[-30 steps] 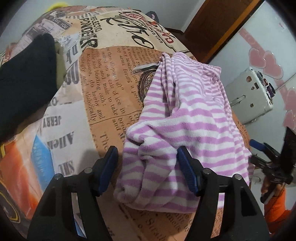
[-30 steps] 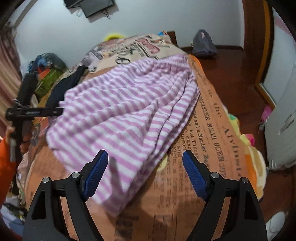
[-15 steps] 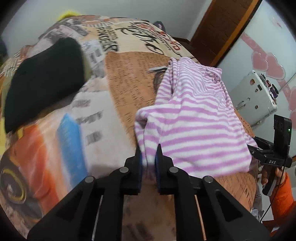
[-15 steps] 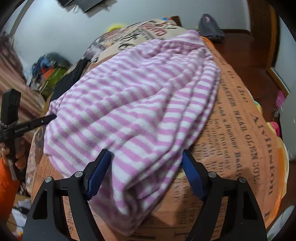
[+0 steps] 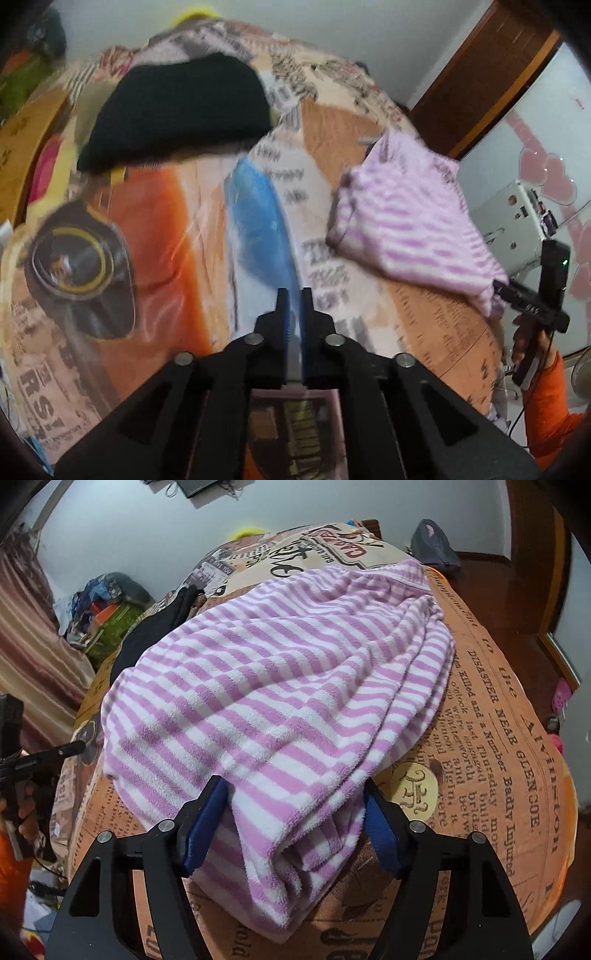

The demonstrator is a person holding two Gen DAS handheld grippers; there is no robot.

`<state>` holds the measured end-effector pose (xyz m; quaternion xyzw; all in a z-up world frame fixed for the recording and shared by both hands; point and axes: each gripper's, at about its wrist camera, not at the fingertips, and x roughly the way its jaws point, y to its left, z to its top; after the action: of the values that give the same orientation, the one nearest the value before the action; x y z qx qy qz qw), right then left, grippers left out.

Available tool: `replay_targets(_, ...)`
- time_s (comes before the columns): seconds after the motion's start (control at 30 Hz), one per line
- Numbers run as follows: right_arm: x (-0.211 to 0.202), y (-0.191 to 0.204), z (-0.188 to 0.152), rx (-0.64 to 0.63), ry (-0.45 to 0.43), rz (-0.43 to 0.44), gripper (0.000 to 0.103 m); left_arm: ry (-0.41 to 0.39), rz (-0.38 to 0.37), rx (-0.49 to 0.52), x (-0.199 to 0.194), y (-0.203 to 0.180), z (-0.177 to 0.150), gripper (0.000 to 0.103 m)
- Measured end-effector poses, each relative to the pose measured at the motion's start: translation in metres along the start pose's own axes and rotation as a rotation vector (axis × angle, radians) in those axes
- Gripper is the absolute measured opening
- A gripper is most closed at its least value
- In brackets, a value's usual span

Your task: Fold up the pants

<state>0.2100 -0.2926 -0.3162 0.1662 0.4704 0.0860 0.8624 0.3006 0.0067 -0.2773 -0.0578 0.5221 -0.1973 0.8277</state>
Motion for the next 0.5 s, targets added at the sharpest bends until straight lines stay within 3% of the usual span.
replay_targets(0.03,-0.002,0.0,-0.001,0.002,-0.003,-0.004,0.07,-0.007,-0.011,0.004,-0.001,-0.005,0.005,0.025)
replay_targets(0.1,-0.007,0.0,-0.003,-0.008,-0.013,-0.02,0.07,-0.017,-0.033,0.012,0.001,-0.015,0.013,0.059)
replay_targets(0.17,-0.013,0.0,-0.006,-0.022,-0.025,-0.036,0.07,-0.024,-0.048,0.027,0.009,-0.027,0.021,0.068)
replay_targets(0.27,-0.017,-0.004,-0.006,-0.028,-0.037,-0.051,0.07,0.018,-0.101,0.03,0.029,-0.039,0.03,0.07)
replay_targets(0.37,-0.013,-0.013,-0.008,-0.011,-0.022,-0.044,0.07,0.12,-0.147,0.018,0.064,-0.047,0.037,0.074)
replay_targets(0.43,-0.009,-0.016,-0.011,-0.002,-0.014,-0.042,0.073,0.135,-0.123,0.026,0.078,-0.053,0.039,0.078)
replay_targets(0.5,-0.007,-0.018,-0.015,-0.004,-0.04,-0.055,0.084,0.114,-0.124,0.063,0.083,-0.063,0.043,0.09)
